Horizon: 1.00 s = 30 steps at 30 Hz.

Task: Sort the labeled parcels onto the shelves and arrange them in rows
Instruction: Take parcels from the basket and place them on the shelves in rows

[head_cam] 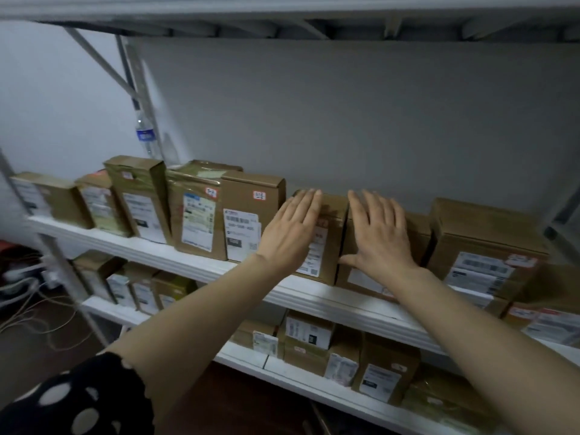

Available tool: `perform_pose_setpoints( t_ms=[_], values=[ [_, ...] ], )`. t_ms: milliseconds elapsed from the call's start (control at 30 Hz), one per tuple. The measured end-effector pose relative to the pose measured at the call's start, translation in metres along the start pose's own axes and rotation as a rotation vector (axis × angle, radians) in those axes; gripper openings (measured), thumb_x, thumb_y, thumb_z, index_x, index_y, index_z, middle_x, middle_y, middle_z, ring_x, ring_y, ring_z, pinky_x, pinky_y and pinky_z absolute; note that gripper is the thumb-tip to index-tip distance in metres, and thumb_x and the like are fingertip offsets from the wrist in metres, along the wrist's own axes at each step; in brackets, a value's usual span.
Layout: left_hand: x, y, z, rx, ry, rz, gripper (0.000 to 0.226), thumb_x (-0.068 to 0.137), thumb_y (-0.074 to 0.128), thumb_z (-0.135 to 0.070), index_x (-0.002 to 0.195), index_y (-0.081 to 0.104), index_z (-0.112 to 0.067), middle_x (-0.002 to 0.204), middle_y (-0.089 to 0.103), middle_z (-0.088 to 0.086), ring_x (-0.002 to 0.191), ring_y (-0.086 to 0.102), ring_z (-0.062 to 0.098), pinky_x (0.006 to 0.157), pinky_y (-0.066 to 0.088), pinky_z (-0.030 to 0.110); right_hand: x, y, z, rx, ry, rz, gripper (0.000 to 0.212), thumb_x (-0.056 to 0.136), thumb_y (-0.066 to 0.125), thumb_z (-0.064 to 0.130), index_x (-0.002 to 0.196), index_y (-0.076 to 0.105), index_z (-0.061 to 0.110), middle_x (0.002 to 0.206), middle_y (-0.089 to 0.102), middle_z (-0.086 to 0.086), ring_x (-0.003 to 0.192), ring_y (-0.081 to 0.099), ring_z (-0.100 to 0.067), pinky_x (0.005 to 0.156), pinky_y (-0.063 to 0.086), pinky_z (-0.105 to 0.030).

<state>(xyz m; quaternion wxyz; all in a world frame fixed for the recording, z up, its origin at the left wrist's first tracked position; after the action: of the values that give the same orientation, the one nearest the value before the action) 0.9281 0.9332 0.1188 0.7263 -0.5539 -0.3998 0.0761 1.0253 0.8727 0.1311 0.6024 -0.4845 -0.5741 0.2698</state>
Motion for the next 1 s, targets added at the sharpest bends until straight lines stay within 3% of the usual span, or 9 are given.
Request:
perform_pose_setpoints(
  t_ms=[133, 233, 300, 400, 500, 700, 900, 1000],
  values=[
    [-0.03, -0.036, 0.047, -0.034, -0.147, -0.232, 0.076, 0.079, 0.058, -0.013, 0.146, 0.027, 0.002, 0.142, 0.039, 0.022, 0.132, 0.035, 0.036, 0.112, 0.028, 0.04, 0.023, -0.013, 0.041, 0.156, -0.086, 0.035, 0.108, 0.077, 0.072, 0.047, 0.152, 0.0, 0.018, 0.158, 0.005, -0.009, 0.145, 0.005, -0.027, 0.117, -0.001, -0.04],
    [-0.043, -0.04, 0.113, -0.049, -0.382, -0.151, 0.092, 0.076, 0.06, -0.002, 0.152, 0.009, -0.011, 0.152, 0.017, 0.016, 0.141, 0.015, 0.032, 0.117, 0.014, 0.04, 0.043, -0.022, 0.07, 0.273, -0.132, 0.027, 0.1, 0.08, 0.071, 0.042, 0.152, 0.005, 0.02, 0.158, 0.006, -0.007, 0.145, 0.006, -0.027, 0.118, 0.007, -0.04],
    [-0.043, -0.038, 0.152, 0.003, -0.425, -0.1, 0.098, 0.08, 0.063, -0.007, 0.152, -0.003, -0.016, 0.157, 0.004, 0.014, 0.145, 0.001, 0.032, 0.119, 0.002, 0.041, 0.054, -0.026, 0.088, 0.309, -0.149, 0.016, 0.096, 0.082, 0.071, 0.038, 0.152, 0.008, 0.019, 0.158, 0.007, -0.007, 0.145, 0.009, -0.027, 0.117, 0.01, -0.04],
    [-0.031, -0.027, 0.191, 0.103, -0.344, 0.023, 0.107, 0.084, 0.067, -0.019, 0.15, -0.018, -0.014, 0.159, -0.012, 0.012, 0.146, -0.013, 0.028, 0.114, -0.014, 0.037, 0.074, -0.026, 0.111, 0.293, -0.152, 0.024, 0.093, 0.084, 0.069, 0.036, 0.152, 0.008, 0.017, 0.158, 0.008, -0.007, 0.145, 0.009, -0.027, 0.117, 0.01, -0.038],
    [-0.02, -0.012, 0.213, 0.216, -0.226, 0.114, 0.116, 0.082, 0.07, -0.027, 0.147, -0.024, -0.015, 0.159, -0.016, 0.011, 0.146, -0.017, 0.028, 0.111, -0.018, 0.037, 0.09, -0.018, 0.13, 0.233, -0.127, 0.042, 0.098, 0.081, 0.071, 0.04, 0.152, 0.006, 0.016, 0.159, 0.01, -0.007, 0.146, 0.01, -0.026, 0.118, 0.01, -0.039],
    [-0.018, 0.012, 0.232, 0.31, -0.116, 0.205, 0.128, 0.074, 0.076, -0.043, 0.146, -0.024, -0.006, 0.157, 0.005, 0.018, 0.147, -0.003, 0.034, 0.115, -0.013, 0.047, 0.094, 0.001, 0.156, 0.046, -0.079, 0.07, 0.103, 0.077, 0.072, 0.044, 0.151, 0.007, 0.015, 0.151, 0.028, -0.01, 0.141, 0.024, -0.027, 0.116, 0.016, -0.038],
    [-0.016, 0.018, 0.232, 0.233, -0.11, 0.108, 0.121, 0.076, 0.075, -0.036, 0.149, -0.016, -0.006, 0.148, 0.02, 0.018, 0.141, 0.014, 0.036, 0.116, -0.006, 0.051, 0.098, 0.014, 0.159, -0.042, -0.056, 0.077, 0.098, 0.081, 0.071, 0.038, 0.151, 0.008, 0.016, 0.15, 0.023, -0.017, 0.14, 0.021, -0.032, 0.117, 0.011, -0.041],
    [-0.014, 0.021, 0.233, 0.195, -0.101, 0.071, 0.119, 0.073, 0.079, -0.031, 0.151, -0.008, -0.006, 0.146, 0.025, 0.02, 0.139, 0.019, 0.037, 0.116, -0.006, 0.051, 0.1, 0.018, 0.158, -0.033, -0.051, 0.058, 0.095, 0.082, 0.071, 0.032, 0.152, 0.008, 0.016, 0.149, 0.022, -0.018, 0.139, 0.022, -0.033, 0.115, 0.016, -0.039]
  ],
)
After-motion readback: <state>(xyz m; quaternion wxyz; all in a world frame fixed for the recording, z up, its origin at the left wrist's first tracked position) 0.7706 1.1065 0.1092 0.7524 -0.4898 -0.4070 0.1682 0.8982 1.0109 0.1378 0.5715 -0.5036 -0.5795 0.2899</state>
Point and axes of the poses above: each hand's wrist, its own x-axis towards the middle knuckle, its own y-axis out of the palm, z = x × y, the point moved 9 cm from there along x, towards the middle knuckle
